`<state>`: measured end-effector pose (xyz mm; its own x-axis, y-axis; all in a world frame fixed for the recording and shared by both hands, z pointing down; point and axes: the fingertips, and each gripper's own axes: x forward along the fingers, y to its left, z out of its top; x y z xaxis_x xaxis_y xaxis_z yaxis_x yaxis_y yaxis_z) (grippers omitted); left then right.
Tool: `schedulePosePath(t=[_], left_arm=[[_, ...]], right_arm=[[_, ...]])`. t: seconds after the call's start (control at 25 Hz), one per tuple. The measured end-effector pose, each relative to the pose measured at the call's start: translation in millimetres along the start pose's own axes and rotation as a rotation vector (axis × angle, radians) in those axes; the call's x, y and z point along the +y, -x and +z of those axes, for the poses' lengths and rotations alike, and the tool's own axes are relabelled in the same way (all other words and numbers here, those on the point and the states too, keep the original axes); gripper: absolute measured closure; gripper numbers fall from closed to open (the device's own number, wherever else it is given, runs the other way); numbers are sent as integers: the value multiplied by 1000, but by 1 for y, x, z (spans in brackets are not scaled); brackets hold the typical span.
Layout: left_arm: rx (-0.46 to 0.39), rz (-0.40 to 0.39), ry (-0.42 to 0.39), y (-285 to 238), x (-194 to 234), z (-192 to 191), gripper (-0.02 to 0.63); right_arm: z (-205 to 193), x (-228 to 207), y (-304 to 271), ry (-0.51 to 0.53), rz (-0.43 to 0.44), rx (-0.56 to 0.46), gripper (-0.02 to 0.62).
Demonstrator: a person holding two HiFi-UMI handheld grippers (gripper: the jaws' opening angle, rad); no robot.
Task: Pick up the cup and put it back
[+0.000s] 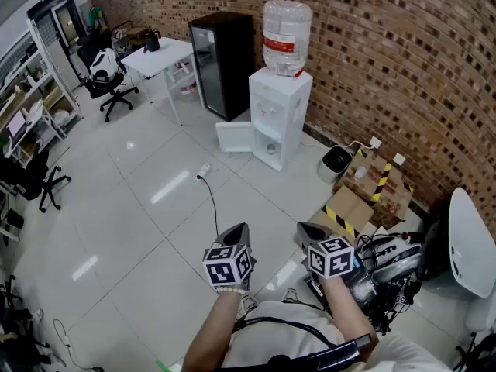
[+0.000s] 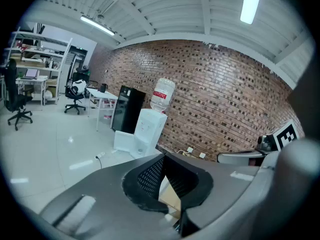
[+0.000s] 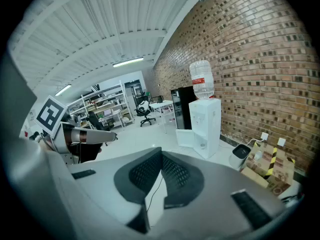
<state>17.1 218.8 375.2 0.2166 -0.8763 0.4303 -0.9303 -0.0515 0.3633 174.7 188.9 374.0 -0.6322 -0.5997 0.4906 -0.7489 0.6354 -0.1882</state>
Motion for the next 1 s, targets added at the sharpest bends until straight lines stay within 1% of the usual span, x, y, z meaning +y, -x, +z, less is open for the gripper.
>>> schedulePosePath(t=[0.56,1.0], left_arm=[[1,-7,13,17,24,-5,603],[24,-32,11,26,34,-17,603]], right_arm=[[-7,26,-4,1,-15,6,585],[-27,43,-4,-25,-38,20,584]])
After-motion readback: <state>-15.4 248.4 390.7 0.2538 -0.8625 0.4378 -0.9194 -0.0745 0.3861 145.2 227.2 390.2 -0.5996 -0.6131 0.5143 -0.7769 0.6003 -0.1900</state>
